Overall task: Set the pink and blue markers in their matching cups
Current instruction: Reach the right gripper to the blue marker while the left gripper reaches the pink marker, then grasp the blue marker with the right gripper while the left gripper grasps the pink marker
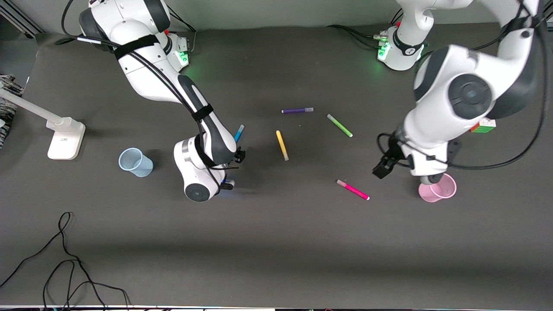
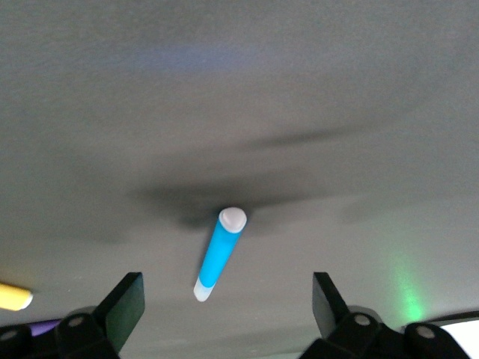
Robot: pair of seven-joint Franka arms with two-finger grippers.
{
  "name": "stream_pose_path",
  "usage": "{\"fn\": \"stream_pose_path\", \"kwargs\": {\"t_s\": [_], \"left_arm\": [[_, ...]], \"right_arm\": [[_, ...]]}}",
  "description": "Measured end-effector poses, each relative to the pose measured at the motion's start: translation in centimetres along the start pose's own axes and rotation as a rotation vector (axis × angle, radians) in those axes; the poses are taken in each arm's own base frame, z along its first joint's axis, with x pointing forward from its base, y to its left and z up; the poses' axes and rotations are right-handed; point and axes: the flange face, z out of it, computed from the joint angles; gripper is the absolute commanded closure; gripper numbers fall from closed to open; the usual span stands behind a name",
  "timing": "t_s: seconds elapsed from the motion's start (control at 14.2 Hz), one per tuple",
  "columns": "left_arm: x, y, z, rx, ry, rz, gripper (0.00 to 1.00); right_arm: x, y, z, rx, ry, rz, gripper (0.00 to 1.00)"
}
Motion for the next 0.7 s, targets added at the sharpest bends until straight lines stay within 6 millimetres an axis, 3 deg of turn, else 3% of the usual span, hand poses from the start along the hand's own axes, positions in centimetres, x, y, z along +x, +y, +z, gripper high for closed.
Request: {"fn": "stream_pose_path", "kwargs": {"t_s": [0.14, 0.21, 0.35, 0.42, 0.7], "left_arm": [[-1.6, 1.6, 2.1, -0.012, 0.023, -0.100, 0.00], [-2.0, 2.3, 3.3, -0.018, 0.029, -0.137, 0.00], [-1.9, 3.1, 5.6, -0.015, 0.028, -0.172, 0.00], [-1.5, 3.4, 7.1, -0.010, 0.026, -0.180, 0.00], [0.3, 4.4, 14.6, 0.024, 0.027, -0.191, 0.00]], "right_arm": [[0.5, 0.0, 0.7, -0.006, -0.008, 0.004, 0.05], [0.7, 0.0, 1.0, -0.009, -0.012, 0.006, 0.24], [1.2, 0.1, 1.9, -0.016, -0.024, 0.012, 0.80], [1.4, 0.2, 2.2, -0.019, -0.029, 0.014, 0.99], [1.6, 0.1, 1.7, -0.014, -0.019, 0.014, 1.00]]}}
